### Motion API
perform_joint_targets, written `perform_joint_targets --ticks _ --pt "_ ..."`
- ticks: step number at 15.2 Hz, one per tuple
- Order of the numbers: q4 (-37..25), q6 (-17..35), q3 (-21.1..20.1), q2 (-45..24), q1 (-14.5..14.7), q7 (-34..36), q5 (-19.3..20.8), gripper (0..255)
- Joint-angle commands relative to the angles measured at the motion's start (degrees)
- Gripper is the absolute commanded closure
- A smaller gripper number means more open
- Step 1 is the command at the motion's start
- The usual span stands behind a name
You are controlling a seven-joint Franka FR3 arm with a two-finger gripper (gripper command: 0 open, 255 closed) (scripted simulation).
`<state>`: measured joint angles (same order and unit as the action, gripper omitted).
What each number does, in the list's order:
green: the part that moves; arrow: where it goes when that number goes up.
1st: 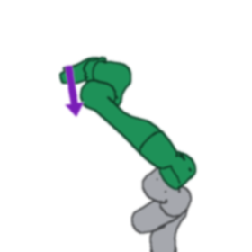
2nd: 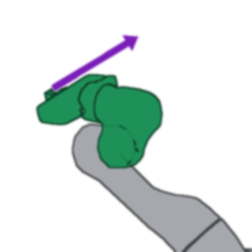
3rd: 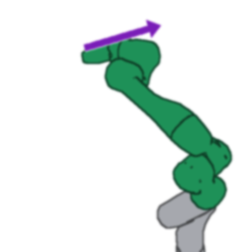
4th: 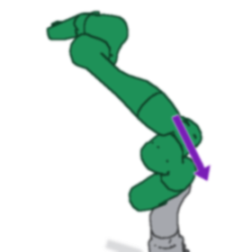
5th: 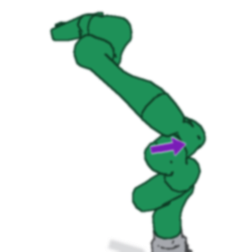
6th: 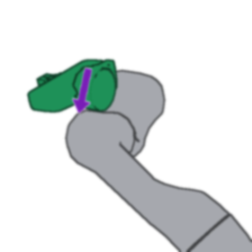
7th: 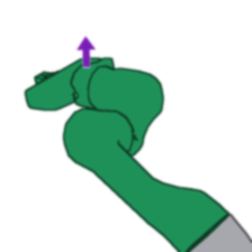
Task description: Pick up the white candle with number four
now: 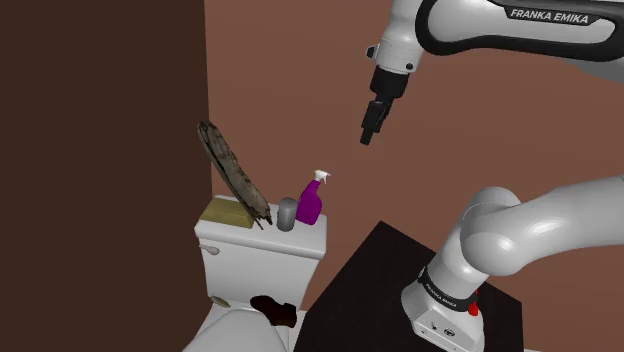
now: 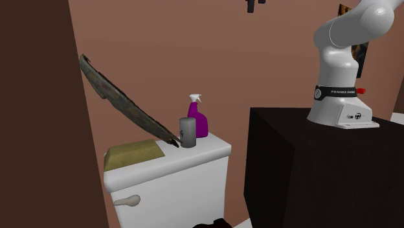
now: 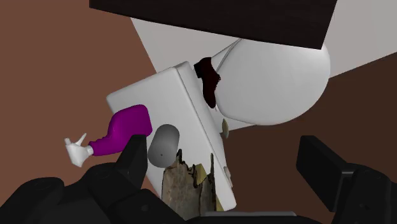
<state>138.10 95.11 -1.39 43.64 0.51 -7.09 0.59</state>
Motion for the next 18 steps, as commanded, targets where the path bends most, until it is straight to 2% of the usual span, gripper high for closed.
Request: perform_joint_targets --ticks 1,9,18 --pt "0.0 0.0 0.0 0.0 0.0 0.0 0.0 0" --pt "10.3 19.6 -1.0 -6.8 -2.0 6.0 -1.0 0" --pt "14.7 43.2 -2.2 -23.0 -4.5 12.8 -1.3 0"
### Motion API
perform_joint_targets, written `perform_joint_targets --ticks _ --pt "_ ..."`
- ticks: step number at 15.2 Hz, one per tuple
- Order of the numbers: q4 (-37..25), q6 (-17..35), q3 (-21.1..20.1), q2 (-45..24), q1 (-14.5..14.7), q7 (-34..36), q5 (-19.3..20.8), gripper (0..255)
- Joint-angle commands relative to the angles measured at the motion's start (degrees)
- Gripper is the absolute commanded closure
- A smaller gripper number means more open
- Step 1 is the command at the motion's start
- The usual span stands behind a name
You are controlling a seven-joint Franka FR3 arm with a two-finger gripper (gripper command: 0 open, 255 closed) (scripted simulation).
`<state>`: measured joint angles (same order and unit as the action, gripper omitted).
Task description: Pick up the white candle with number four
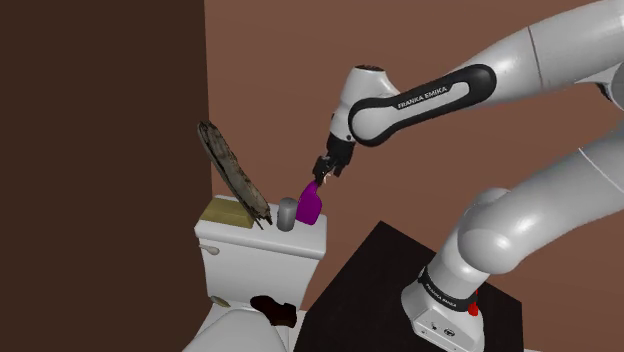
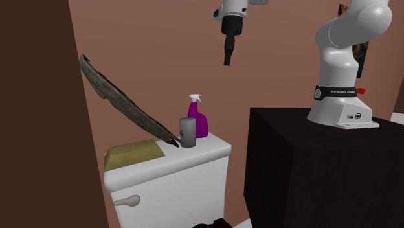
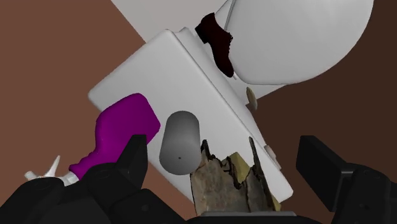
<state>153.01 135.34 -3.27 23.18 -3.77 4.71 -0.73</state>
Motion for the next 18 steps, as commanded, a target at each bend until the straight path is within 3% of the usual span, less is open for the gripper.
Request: perform_joint_targets --ticks 1,10,18 --pt "-0.2 5.5 -0.4 -4.9 -0.6 1.8 0.1 0" --pt "-4.9 26.2 -0.4 -27.5 -3.0 10.8 3.5 0" --pt "-15.3 38.6 3.3 -47.7 -1.6 18.2 5.7 0"
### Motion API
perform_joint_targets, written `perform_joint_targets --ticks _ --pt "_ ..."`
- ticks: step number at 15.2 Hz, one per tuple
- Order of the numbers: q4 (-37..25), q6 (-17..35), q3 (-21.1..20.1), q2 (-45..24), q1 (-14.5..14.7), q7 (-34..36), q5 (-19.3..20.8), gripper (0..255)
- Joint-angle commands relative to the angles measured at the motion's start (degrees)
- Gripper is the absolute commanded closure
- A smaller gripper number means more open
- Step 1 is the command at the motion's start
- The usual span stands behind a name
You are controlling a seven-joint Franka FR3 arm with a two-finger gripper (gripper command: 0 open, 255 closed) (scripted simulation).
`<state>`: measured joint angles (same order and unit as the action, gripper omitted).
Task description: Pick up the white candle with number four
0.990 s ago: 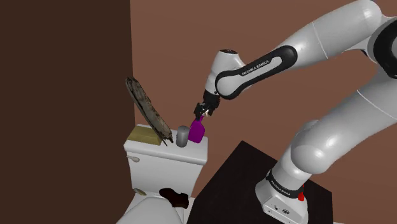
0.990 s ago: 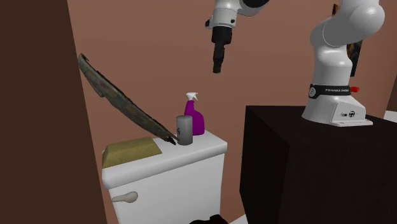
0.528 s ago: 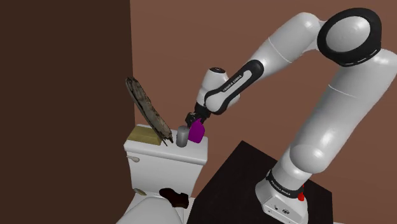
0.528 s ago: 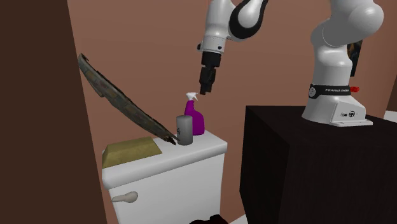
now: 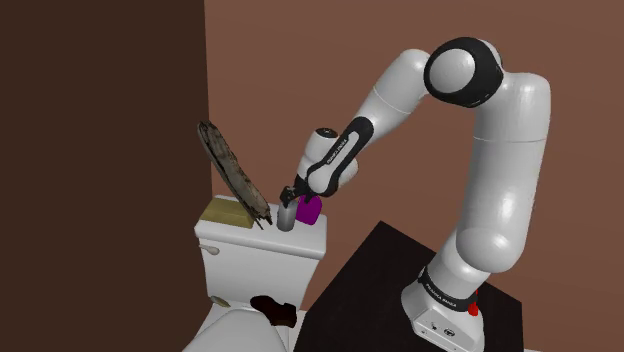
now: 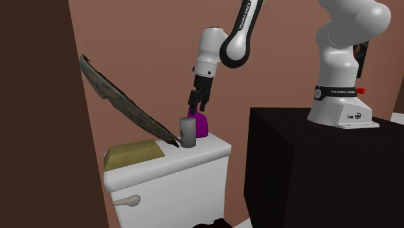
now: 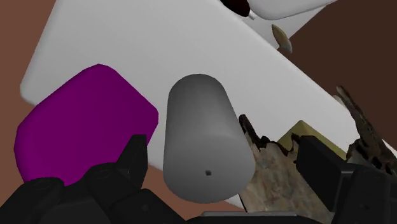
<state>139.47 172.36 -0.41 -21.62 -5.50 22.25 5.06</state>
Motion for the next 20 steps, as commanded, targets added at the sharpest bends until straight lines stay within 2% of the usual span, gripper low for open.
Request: perform_joint_targets --ticks 1,11,12,20 --pt "-3.3 2.7 0.8 -5.3 0.3 1.2 -0.3 0" --pt "-7.1 7.7 1.5 -13.9 0.8 1.9 -0.5 0" --pt "-7.2 7.7 1.6 -13.9 0.8 1.9 -0.5 255" --pt "-7.1 7.7 1.6 -13.8 1.0 2.0 -0.5 255"
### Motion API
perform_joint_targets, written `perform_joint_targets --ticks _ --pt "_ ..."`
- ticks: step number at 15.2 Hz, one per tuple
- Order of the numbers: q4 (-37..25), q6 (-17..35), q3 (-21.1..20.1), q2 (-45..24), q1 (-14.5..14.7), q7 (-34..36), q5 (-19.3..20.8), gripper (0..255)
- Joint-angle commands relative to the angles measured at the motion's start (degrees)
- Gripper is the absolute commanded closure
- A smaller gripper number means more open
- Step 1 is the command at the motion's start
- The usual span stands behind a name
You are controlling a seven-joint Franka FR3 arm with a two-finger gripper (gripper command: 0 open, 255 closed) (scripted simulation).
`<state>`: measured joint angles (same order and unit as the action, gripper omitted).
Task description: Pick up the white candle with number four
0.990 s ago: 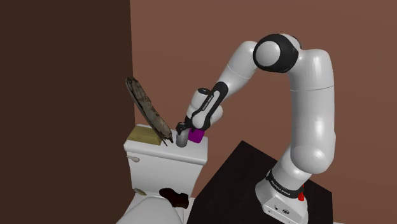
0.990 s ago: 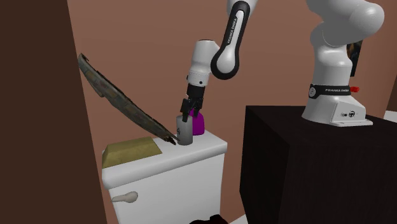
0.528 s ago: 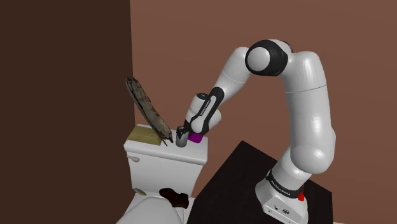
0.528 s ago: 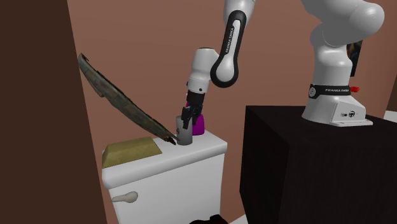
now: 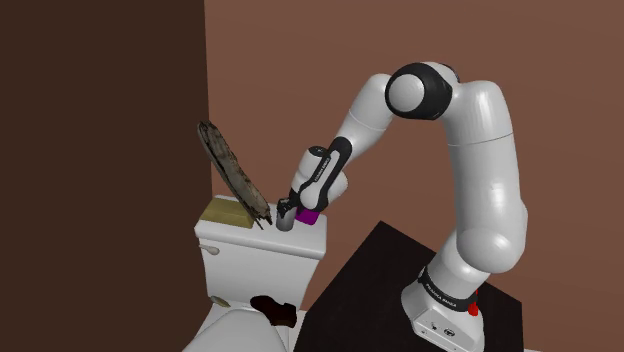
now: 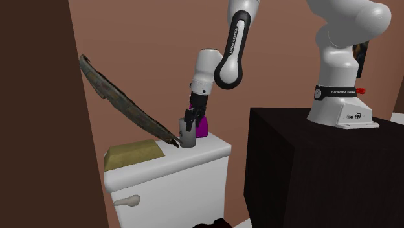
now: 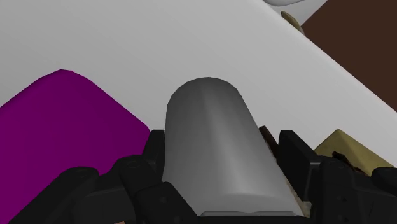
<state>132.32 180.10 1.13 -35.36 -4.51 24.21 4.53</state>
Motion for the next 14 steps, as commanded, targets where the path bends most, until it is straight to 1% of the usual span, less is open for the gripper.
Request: perform_joint_targets --ticks 1,14 --pt "0.0 0.0 0.0 -0.1 -0.2 -0.1 0.0 255" --pt "3.7 -7.5 -1.0 11.0 -1.1 -0.6 -0.2 255"
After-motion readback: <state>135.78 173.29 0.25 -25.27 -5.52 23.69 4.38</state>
